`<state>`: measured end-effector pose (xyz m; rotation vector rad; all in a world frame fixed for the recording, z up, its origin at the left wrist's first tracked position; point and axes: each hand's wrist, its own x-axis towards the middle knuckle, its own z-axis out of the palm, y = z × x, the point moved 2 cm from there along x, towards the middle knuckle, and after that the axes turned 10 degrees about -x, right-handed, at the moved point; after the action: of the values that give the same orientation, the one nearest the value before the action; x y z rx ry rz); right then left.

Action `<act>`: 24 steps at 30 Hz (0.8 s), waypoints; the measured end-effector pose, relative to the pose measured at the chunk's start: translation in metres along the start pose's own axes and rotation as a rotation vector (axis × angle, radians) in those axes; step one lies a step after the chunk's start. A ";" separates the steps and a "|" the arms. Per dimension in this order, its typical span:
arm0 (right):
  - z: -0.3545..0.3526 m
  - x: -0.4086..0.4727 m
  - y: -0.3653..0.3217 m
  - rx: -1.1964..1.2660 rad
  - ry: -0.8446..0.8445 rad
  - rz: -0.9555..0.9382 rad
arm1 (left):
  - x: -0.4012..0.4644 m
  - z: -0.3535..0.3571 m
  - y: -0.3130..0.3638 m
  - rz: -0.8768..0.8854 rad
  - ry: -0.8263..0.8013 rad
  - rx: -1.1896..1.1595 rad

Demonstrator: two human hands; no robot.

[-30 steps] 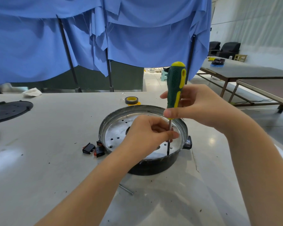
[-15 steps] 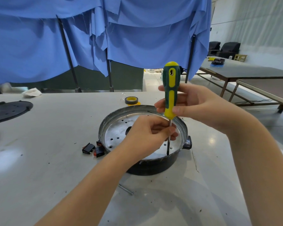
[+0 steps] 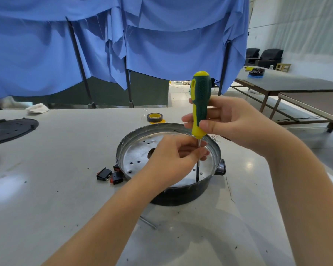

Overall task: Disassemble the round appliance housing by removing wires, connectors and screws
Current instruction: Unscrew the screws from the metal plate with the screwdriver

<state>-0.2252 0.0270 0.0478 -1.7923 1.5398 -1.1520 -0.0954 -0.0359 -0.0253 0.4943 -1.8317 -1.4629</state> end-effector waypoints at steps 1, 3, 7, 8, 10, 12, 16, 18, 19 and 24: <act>0.000 0.000 0.000 -0.006 -0.008 0.009 | -0.001 0.000 0.000 -0.013 0.002 -0.009; 0.001 0.001 0.000 -0.042 -0.010 0.023 | 0.000 -0.003 0.000 -0.030 0.025 -0.003; 0.003 0.004 -0.001 -0.168 0.051 0.013 | 0.000 -0.006 0.002 -0.013 0.063 0.029; 0.005 0.004 -0.002 -0.194 0.060 0.001 | 0.000 -0.006 0.002 -0.011 0.069 0.032; 0.005 0.004 -0.002 -0.195 0.065 -0.014 | 0.000 -0.006 0.002 -0.006 0.078 0.043; 0.001 0.002 -0.001 -0.130 0.042 -0.007 | 0.000 -0.005 0.003 0.009 0.065 0.056; -0.002 -0.001 0.001 -0.023 -0.036 0.027 | -0.002 -0.001 0.005 -0.003 -0.004 0.023; -0.001 0.000 0.001 -0.076 -0.053 0.038 | -0.002 -0.002 0.004 -0.014 0.019 0.021; 0.000 0.001 0.001 -0.122 -0.050 0.040 | -0.002 -0.002 0.005 -0.010 0.036 0.019; 0.003 0.004 0.001 -0.201 0.067 0.034 | -0.002 -0.003 0.004 0.011 0.067 0.059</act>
<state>-0.2232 0.0223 0.0471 -1.8632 1.7734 -1.0831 -0.0908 -0.0354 -0.0214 0.5542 -1.8257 -1.3721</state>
